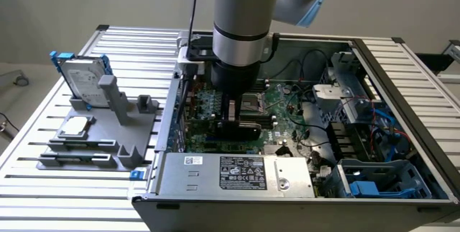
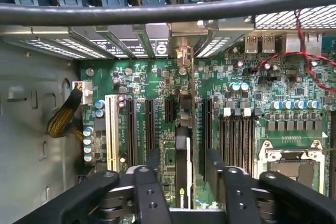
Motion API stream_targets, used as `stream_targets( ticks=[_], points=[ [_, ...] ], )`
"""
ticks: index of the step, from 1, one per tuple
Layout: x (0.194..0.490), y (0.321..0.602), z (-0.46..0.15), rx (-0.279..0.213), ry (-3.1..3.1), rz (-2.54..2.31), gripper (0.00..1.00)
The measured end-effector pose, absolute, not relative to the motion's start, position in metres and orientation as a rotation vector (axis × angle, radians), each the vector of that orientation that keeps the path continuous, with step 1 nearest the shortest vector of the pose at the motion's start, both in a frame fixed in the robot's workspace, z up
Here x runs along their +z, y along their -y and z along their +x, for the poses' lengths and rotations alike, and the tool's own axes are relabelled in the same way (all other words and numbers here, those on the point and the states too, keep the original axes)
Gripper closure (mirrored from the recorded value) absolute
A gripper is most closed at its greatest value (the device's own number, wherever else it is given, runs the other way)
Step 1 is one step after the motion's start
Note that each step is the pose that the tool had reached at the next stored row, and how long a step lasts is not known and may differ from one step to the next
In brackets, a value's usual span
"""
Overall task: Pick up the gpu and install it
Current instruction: 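Insert the gpu into the slot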
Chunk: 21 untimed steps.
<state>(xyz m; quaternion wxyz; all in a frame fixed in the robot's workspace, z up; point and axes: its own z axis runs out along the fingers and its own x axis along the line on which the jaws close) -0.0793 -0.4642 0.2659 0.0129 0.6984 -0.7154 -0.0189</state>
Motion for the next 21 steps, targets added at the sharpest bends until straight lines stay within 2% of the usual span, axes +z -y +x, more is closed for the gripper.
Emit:
stream_targets(
  ticks=[2,3,10,12,13,14,15,17,18,19,21],
  points=[
    [0.272,0.464,-0.079,-0.059,2.229,2.176,0.48],
    [0.275,0.464,-0.079,-0.059,2.229,2.176,0.42],
    [0.291,0.464,-0.079,-0.059,2.229,2.177,0.44],
    [0.295,0.463,-0.079,-0.059,2.229,2.176,0.57],
    [0.296,0.463,-0.079,-0.059,2.229,2.177,0.57],
    [0.297,0.463,-0.079,-0.059,2.229,2.176,0.69],
    [0.297,0.463,-0.079,-0.059,2.229,2.176,0.69],
    [0.297,0.462,-0.08,-0.059,2.229,2.176,0.8],
    [0.297,0.462,-0.081,-0.059,2.229,2.177,0.8],
    [0.297,0.462,-0.081,-0.059,2.229,2.177,0.87],
    [0.297,0.462,-0.083,-0.059,2.229,2.176,0.87]
  ],
)
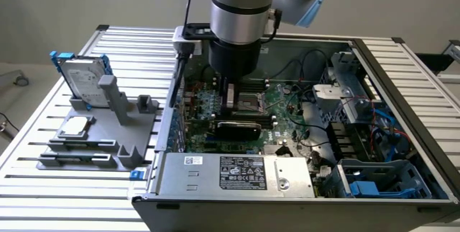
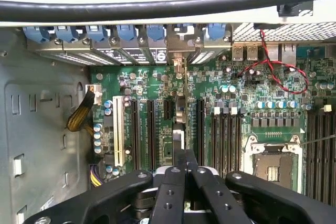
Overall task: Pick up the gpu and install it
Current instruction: 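Insert the gpu into the slot, then press down on the gpu until it lock into place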
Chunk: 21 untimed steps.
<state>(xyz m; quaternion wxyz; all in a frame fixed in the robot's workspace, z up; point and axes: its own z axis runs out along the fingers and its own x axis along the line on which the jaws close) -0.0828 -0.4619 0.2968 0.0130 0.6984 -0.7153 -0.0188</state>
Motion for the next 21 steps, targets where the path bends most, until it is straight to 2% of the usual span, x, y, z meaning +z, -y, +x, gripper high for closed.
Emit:
stream_targets(
  ticks=[1,21],
  points=[
    [0.296,0.462,-0.084,-0.059,2.229,2.176,0.89],
    [0.278,0.456,-0.089,-0.059,2.229,2.176,0.89]
  ],
)
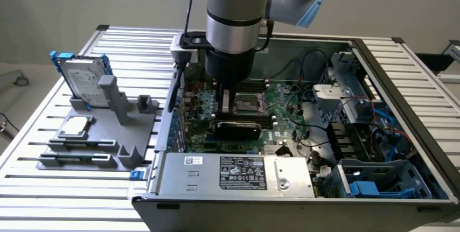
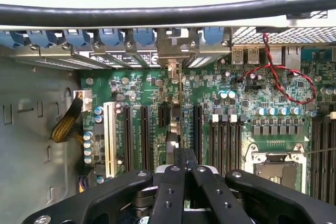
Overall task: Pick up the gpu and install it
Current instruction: 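Press down on the gpu until it lock into place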
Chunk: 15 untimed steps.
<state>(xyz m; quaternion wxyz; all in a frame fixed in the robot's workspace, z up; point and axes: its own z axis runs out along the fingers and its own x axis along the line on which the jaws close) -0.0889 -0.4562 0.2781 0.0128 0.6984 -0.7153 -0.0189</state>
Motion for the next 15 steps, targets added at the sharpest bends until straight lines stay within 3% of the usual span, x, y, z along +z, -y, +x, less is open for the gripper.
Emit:
stream_targets(
  ticks=[15],
  points=[
    [0.2722,0.4535,-0.0908,-0.059,2.229,2.176,0.89]
  ],
)
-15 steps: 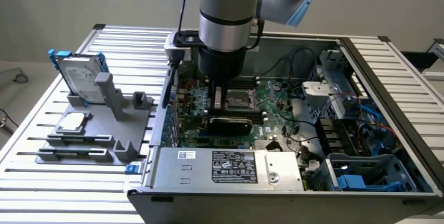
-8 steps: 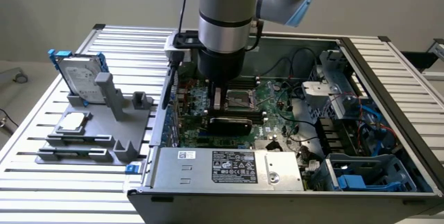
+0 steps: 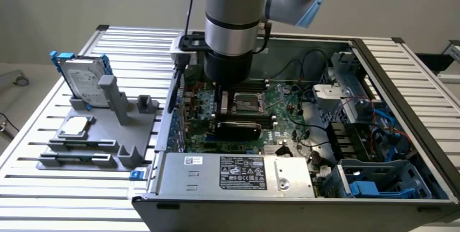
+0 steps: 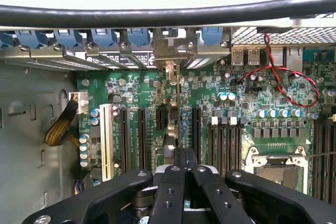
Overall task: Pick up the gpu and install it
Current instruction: 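Press down on the gpu until it lock into place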
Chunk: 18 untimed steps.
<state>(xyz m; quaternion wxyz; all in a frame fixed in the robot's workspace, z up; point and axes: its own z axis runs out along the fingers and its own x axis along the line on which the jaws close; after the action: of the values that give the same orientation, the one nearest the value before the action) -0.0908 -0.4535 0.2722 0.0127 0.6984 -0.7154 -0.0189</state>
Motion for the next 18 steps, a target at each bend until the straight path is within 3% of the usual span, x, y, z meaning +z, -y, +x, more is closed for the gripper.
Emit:
stream_targets(
  ticks=[18],
  points=[
    [0.2683,0.4524,-0.0915,-0.059,2.229,2.176,0.89]
  ],
)
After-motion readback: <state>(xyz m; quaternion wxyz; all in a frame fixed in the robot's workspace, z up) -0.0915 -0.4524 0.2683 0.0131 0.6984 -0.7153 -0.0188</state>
